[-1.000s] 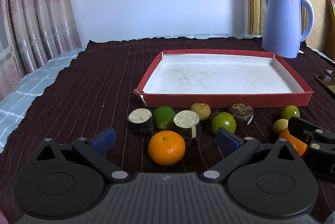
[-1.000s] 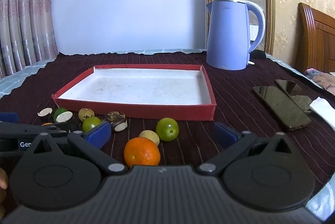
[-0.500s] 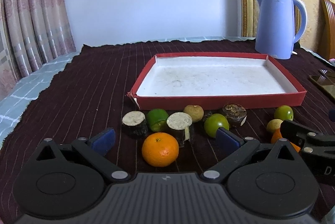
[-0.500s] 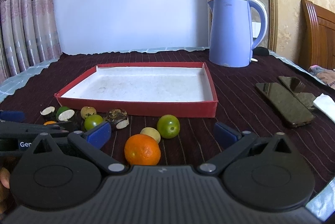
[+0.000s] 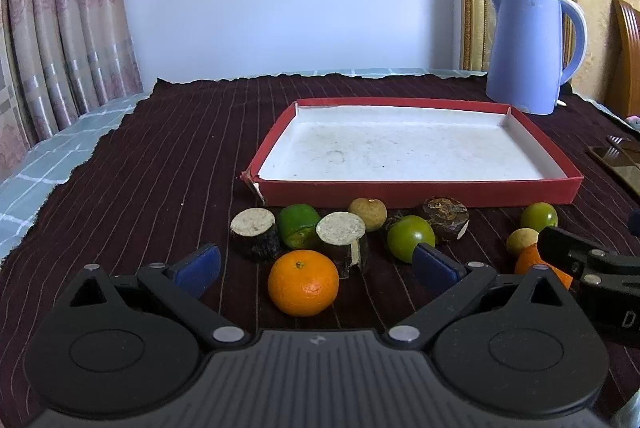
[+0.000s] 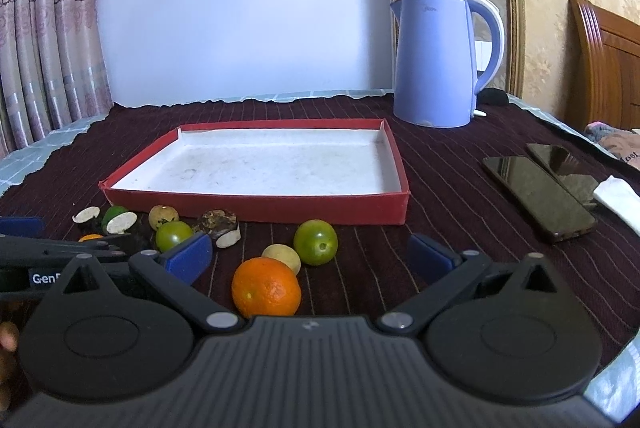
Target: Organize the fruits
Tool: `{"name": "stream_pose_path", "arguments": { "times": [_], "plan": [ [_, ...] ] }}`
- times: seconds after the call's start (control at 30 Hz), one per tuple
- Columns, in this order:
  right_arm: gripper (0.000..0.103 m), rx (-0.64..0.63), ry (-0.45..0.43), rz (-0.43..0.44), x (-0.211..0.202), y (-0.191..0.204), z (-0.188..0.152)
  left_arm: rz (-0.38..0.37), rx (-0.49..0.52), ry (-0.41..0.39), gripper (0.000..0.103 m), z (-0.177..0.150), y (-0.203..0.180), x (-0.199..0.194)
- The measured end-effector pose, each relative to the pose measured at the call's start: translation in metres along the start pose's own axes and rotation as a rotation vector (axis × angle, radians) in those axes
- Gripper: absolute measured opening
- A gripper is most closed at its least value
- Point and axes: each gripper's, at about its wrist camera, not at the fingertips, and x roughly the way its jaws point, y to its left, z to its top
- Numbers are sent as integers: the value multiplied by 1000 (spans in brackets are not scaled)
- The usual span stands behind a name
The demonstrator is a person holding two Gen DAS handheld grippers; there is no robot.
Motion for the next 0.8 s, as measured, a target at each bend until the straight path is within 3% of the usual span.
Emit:
{"name": "stream_pose_path", "arguments": {
  "times": [0.6,0.8],
  "plan": [
    [103,-9,14,1,2,2,0,10,-8,12,103,-1,2,3],
    [103,-48,13,24,-2,2,-4,-11,35,-6,103,-4,6,-1]
  ]
}}
